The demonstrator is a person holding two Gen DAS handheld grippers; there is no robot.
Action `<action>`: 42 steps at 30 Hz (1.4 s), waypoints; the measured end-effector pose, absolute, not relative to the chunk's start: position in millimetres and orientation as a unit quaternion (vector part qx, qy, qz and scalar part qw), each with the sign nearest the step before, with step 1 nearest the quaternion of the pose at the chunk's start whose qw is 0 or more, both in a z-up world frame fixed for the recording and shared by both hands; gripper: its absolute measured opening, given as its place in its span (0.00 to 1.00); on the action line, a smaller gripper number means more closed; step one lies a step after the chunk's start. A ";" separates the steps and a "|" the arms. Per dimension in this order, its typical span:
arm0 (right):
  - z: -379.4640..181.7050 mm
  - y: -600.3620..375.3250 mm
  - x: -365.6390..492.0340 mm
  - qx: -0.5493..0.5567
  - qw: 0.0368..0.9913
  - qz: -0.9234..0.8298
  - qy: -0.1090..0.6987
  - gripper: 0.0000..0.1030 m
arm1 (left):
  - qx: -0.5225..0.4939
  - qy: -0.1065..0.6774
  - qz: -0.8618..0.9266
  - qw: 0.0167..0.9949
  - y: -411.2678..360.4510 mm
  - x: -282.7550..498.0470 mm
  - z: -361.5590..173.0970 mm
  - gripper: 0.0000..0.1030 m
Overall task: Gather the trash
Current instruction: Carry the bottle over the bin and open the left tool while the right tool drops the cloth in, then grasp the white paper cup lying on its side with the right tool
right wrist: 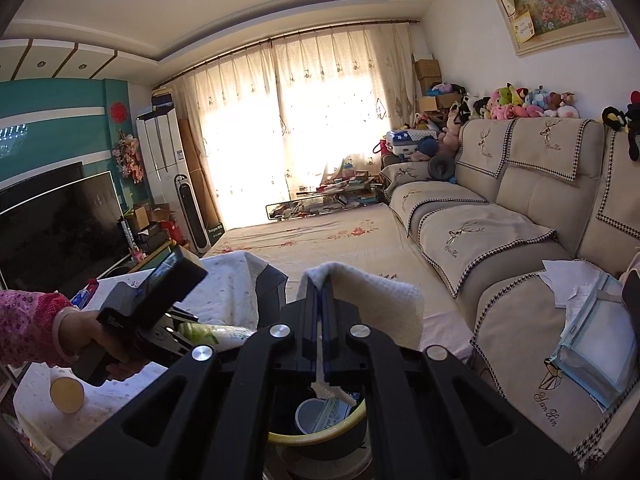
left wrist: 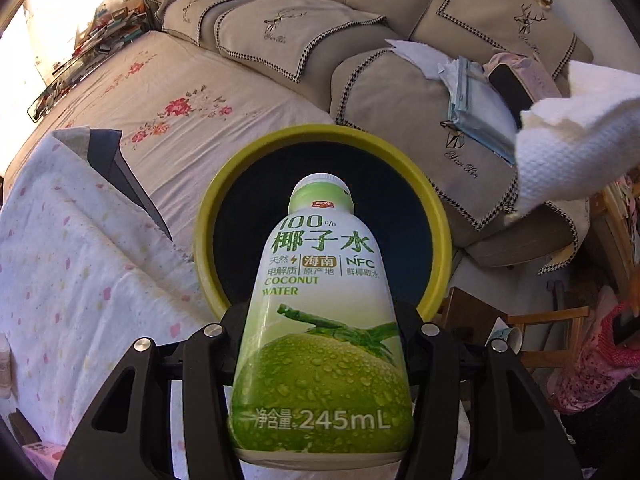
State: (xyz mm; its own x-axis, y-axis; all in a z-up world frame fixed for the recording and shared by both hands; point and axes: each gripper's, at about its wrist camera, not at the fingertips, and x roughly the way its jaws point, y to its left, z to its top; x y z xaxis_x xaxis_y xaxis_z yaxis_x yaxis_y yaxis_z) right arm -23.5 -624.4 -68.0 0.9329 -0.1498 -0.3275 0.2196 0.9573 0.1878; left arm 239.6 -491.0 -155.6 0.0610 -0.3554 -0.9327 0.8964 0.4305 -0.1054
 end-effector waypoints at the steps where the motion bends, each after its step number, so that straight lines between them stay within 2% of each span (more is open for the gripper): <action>1: -68.5 -625.4 -23.5 0.113 0.977 -0.094 0.157 0.02 | 0.267 0.513 -0.456 0.677 -494.6 242.5 -160.7 0.50; 5: -65.5 -622.1 -21.0 0.115 0.977 -0.091 0.157 0.02 | 0.261 0.512 -0.445 0.687 -494.3 247.8 -163.9 0.64; 10: -60.3 -611.4 -21.7 0.108 0.978 -0.084 0.155 0.02 | 0.229 0.489 -0.462 0.704 -462.9 247.4 -127.7 0.67; 17: -59.3 -598.7 -17.0 0.105 0.979 -0.071 0.159 0.02 | 0.129 0.392 -0.468 0.782 -373.4 223.0 -35.7 0.82; 23: -61.7 -587.9 -1.1 0.101 0.977 -0.057 0.178 0.02 | 0.072 0.312 -0.405 0.856 -276.8 184.3 -1.9 0.89; 29: -76.3 -580.2 31.7 0.098 0.970 -0.051 0.217 0.02 | 0.059 0.267 -0.305 0.912 -189.6 148.0 -3.8 0.90; 42: -128.2 -570.7 104.7 0.093 0.946 -0.055 0.304 0.02 | -0.040 0.288 -0.130 0.948 -23.3 121.6 -53.9 0.91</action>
State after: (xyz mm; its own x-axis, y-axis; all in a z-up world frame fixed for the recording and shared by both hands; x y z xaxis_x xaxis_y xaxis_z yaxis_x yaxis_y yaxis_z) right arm 104.7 -570.7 -128.2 0.8085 -0.0478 -0.5865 0.1613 0.9765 0.1426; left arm 121.6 -23.3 -53.9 0.8005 -0.2702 -0.5350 0.2240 0.9628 -0.1510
